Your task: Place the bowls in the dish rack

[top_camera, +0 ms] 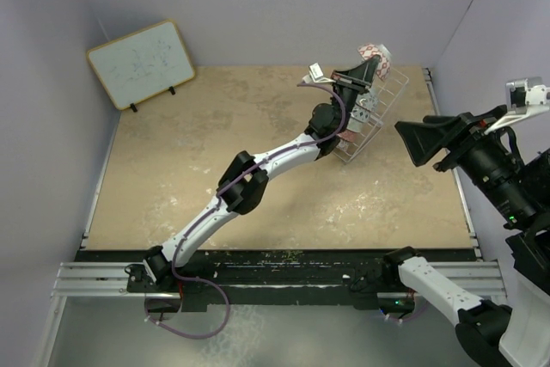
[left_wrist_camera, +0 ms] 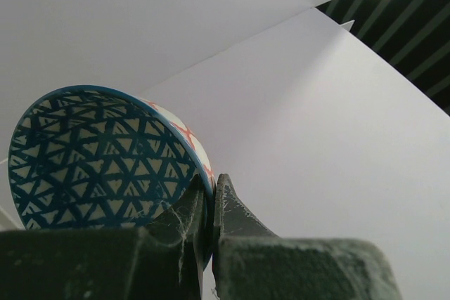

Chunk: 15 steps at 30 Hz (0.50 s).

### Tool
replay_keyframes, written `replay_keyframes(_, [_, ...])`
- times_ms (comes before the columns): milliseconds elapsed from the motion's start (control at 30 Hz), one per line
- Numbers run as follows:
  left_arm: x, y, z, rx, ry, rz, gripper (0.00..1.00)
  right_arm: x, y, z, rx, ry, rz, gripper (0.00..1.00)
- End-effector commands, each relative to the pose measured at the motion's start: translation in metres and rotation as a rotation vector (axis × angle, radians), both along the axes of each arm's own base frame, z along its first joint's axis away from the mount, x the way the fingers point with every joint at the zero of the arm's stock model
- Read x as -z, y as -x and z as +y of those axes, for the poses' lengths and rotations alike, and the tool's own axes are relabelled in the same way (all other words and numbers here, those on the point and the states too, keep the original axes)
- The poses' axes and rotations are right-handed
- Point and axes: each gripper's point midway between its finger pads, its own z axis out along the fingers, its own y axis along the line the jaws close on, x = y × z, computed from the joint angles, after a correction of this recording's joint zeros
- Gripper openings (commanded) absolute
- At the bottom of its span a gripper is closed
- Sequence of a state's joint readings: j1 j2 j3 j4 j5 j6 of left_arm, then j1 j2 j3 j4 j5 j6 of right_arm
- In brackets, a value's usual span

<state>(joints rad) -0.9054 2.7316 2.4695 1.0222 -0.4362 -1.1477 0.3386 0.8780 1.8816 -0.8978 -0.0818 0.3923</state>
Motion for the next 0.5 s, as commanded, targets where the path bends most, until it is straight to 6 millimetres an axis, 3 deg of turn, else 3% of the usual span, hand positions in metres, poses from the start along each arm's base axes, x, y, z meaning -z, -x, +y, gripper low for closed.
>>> replay_keyframes(0, [-0.046,0.017,0.018,-0.015,0.113,-0.082,0.0,0.002,0.002,0.002,-0.02,0.018,-0.01,0.7])
replay_keyframes(467, [-0.016,0.005,0.007,-0.002,0.105,-0.005,0.0,0.012,0.001,0.001,-0.016,0.035,0.006,0.7])
